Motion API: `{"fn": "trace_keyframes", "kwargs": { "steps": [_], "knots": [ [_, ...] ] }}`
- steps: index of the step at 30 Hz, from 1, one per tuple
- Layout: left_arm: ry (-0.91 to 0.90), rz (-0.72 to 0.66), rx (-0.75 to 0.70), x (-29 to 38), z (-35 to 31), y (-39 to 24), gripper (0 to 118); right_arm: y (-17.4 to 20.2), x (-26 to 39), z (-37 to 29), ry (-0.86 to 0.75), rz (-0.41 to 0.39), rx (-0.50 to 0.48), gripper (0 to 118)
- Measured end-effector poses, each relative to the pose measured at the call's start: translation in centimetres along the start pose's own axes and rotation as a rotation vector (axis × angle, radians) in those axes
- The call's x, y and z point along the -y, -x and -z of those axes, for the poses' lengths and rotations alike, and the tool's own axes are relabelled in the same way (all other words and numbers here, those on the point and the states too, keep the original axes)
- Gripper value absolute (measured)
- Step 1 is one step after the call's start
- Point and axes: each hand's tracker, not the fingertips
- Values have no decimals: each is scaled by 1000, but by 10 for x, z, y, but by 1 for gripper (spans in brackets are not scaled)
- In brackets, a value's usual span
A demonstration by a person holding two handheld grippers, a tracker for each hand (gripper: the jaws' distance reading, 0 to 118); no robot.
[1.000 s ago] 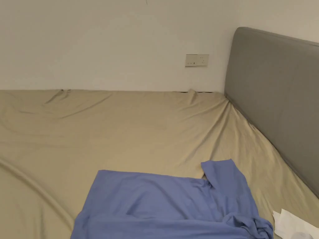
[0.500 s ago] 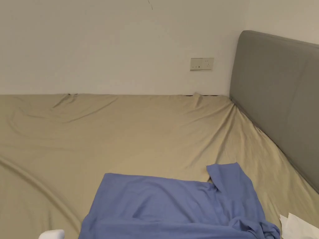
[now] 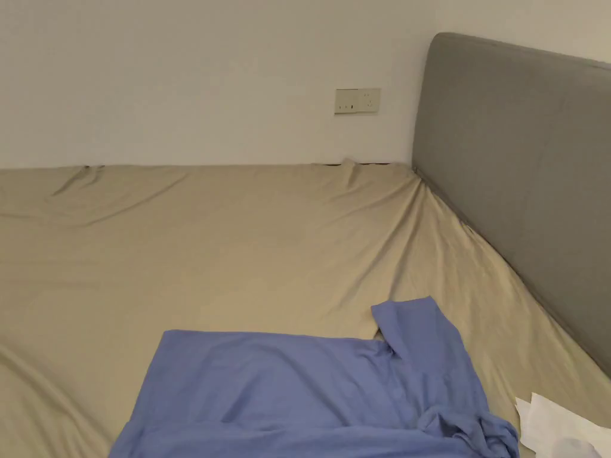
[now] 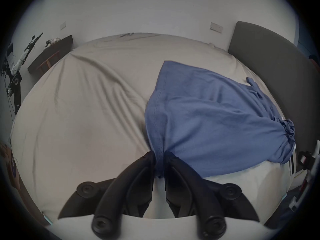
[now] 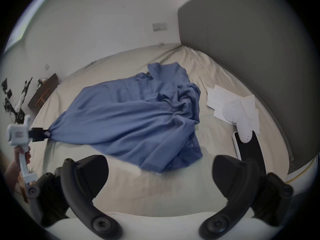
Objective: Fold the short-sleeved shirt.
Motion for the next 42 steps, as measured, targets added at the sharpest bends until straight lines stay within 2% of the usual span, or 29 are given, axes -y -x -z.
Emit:
{"fn": "trace_keyframes", "kwargs": {
  "steps": [4,5,6,8,9,10,11,12,13,14,20,24,27,32,34,36,37,38,39,40,41,42],
  "knots": [
    [-13,-52,20,-1,-9,4,10,-9,-15,51,122,33,58,118],
    [-15,-56,20,0,-11,4,10,-11,-15,61,149,44,68,114],
    [-18,-58,21,0,-13,4,10,-12,-16,71,184,59,65,101],
    [-18,-59,21,-1,-14,4,10,-12,-16,75,192,102,25,62],
    [-18,-60,23,-3,-18,5,8,-7,-16,68,160,75,53,30],
    [-19,-63,30,-4,-21,6,8,-4,-19,62,132,38,-9,18],
    [-23,-80,70,-6,-25,6,8,0,-21,59,136,32,-63,17],
    [-16,-84,70,-9,-29,6,7,9,-22,49,121,11,-12,17],
    [-18,-79,66,-11,-33,5,7,17,-25,43,132,-63,23,17],
    [-23,-73,72,-12,-38,5,7,20,-28,37,119,-96,-9,17],
    [-74,-100,117,-12,-90,20,6,22,-50,-26,48,20,-165,16],
    [-113,-126,66,7,-146,46,6,22,-41,-79,29,-8,-168,17],
    [-46,-133,15,38,-166,62,6,20,-16,-98,63,36,-212,17],
    [90,-184,9,93,-130,70,6,22,40,-64,215,-7,-117,17],
    [134,-155,0,103,-106,67,6,20,57,-42,277,-21,-67,17],
    [177,-106,-24,108,-88,65,8,16,63,-27,295,-22,-67,18],
    [198,-95,-24,110,-83,66,13,15,64,-24,299,-14,-64,23],
    [203,-81,-37,111,-83,65,33,17,62,-26,303,-17,-54,46],
    [194,-68,-64,112,-87,64,68,21,60,-30,304,-42,-27,78],
    [185,-50,-98,110,-95,63,101,22,57,-38,284,-103,67,107],
    [168,-50,-105,109,-104,63,117,26,55,-48,249,-171,131,118],
    [109,-65,-89,105,-117,64,118,28,52,-59,203,-219,164,117]
  ]
}}
